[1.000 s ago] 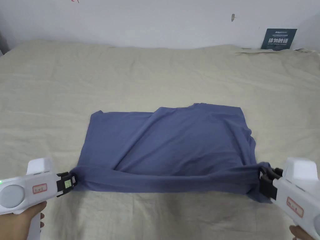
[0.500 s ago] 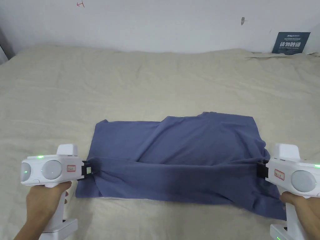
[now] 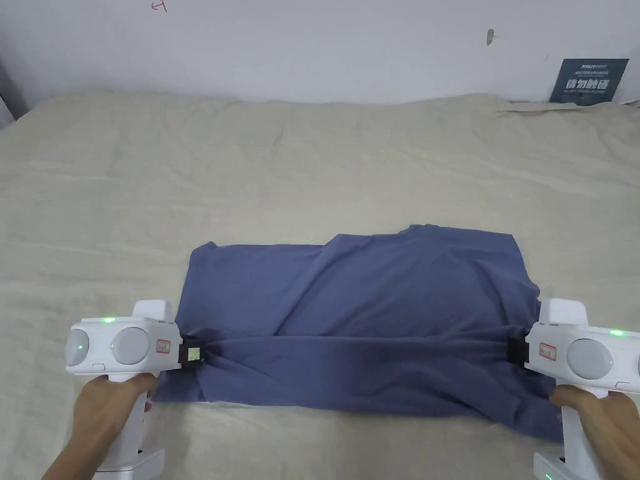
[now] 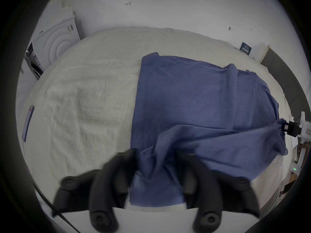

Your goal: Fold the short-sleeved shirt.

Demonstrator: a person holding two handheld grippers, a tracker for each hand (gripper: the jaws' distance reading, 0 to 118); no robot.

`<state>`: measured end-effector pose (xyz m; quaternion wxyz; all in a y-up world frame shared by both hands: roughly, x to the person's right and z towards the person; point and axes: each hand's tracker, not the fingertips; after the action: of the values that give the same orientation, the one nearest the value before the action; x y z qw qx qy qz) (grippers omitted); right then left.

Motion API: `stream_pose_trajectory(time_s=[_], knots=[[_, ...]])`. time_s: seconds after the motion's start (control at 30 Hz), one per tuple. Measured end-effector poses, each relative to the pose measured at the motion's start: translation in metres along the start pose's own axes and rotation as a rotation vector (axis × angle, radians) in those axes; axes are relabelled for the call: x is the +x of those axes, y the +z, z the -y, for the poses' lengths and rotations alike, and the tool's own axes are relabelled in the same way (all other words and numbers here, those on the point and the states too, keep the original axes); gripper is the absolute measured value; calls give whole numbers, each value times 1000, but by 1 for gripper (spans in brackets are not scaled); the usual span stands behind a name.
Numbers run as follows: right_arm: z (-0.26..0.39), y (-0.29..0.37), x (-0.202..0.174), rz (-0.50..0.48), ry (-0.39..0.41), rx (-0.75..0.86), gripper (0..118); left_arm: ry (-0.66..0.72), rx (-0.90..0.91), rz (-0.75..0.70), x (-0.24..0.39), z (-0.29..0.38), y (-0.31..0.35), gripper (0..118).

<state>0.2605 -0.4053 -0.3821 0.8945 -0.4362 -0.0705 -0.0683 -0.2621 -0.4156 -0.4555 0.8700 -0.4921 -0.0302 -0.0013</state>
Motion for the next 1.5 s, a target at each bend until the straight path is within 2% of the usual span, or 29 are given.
stream_pose_trajectory(time_s=[0.03, 0.07, 0.1, 0.37, 0.6, 0.67, 0.73, 0.77, 0.8, 0.87, 0.9, 0.93, 0.97, 1.2, 1.5], knots=[[-1, 11, -1, -8, -5, 18, 81, 1, 0, -5, 0, -1, 3, 111], [-3, 21, -2, -10, -3, 41, 89, 4, 3, -11, 1, -2, 8, 111], [-4, 31, -4, -11, -1, 67, 91, 5, 13, -17, 3, -2, 14, 111], [-4, 127, -1, -85, -15, 317, 92, 3, 292, 9, 14, 1, 100, 111], [29, 193, -6, -61, 27, 480, 92, -18, 452, -1, 27, 33, 159, 109], [39, 204, -9, -37, 41, 513, 91, -26, 502, -15, 33, 47, 168, 100], [51, 212, -12, -9, 53, 558, 89, -41, 566, -16, 38, 64, 175, 77], [56, 215, -13, -4, 60, 569, 85, -40, 588, -8, 39, 70, 177, 64], [61, 218, -14, 2, 67, 581, 72, -29, 607, 4, 40, 77, 180, 46], [69, 223, -19, 9, 77, 600, 36, -31, 644, 14, 42, 88, 184, 22], [73, 225, -20, 15, 83, 617, 10, -40, 662, 9, 45, 94, 185, 12], [77, 226, -21, 21, 88, 626, 2, -52, 679, 6, 47, 98, 187, 5], [79, 227, -24, 28, 92, 637, 1, -56, 689, 11, 48, 102, 189, 0], [90, 231, -28, 38, 105, 674, 1, -7, 684, 64, 48, 115, 194, 0], [85, 223, -27, 27, 84, 637, 1, 29, 442, 86, 28, 90, 158, 0]])
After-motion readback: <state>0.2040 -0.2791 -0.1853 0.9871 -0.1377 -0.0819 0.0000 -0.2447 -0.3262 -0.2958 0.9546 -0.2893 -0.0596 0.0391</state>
